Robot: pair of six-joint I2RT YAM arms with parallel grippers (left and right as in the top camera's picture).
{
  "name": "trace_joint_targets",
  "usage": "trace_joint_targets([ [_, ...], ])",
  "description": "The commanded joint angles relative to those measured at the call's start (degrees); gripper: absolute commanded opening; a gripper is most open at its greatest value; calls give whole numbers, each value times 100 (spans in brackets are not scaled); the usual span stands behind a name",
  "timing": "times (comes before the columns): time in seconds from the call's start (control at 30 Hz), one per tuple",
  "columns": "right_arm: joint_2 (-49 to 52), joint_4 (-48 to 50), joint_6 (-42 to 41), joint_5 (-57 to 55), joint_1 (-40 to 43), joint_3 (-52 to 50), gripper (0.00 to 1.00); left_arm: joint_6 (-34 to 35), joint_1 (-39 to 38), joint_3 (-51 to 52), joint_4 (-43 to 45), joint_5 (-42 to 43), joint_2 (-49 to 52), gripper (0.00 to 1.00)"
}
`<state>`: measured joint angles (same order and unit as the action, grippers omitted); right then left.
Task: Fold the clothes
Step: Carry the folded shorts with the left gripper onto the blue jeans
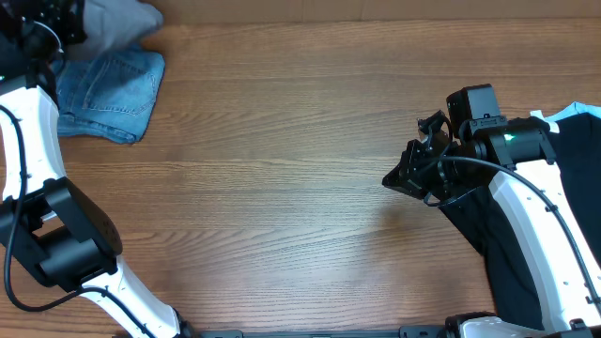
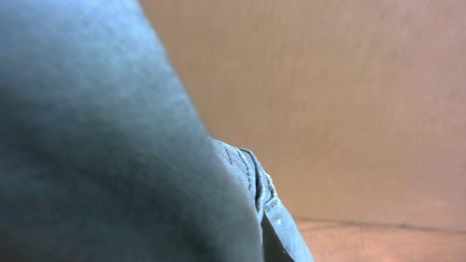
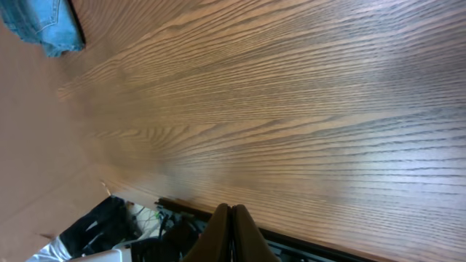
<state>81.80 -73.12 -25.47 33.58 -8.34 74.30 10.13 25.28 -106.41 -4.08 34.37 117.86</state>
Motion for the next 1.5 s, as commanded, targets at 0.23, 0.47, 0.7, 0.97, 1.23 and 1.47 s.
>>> trace_joint_targets([
  [0.23,-59,-50,-181,173,-33,149,4,-46,-22,-328,275,-166,109,4],
  [0.47,-59,-2,-179,168,-33,149,4,168,26,-525,-575,352,221,4],
  [0.7,-59,57,-177,168,-33,149,4,-184,76,-2393,-3600,251,109,4],
  [0.97,-59,83,-151,166,-33,149,4,-238,304,-5051,-7285,-1287,-46,4],
  [1.23,-59,219,-131,149,-33,149,4,-181,470,-5302,-8699,-1941,22,4],
  [1.47,-59,496,-136,103,-33,149,4,-365,367,-5182,-7580,-1873,691,4],
])
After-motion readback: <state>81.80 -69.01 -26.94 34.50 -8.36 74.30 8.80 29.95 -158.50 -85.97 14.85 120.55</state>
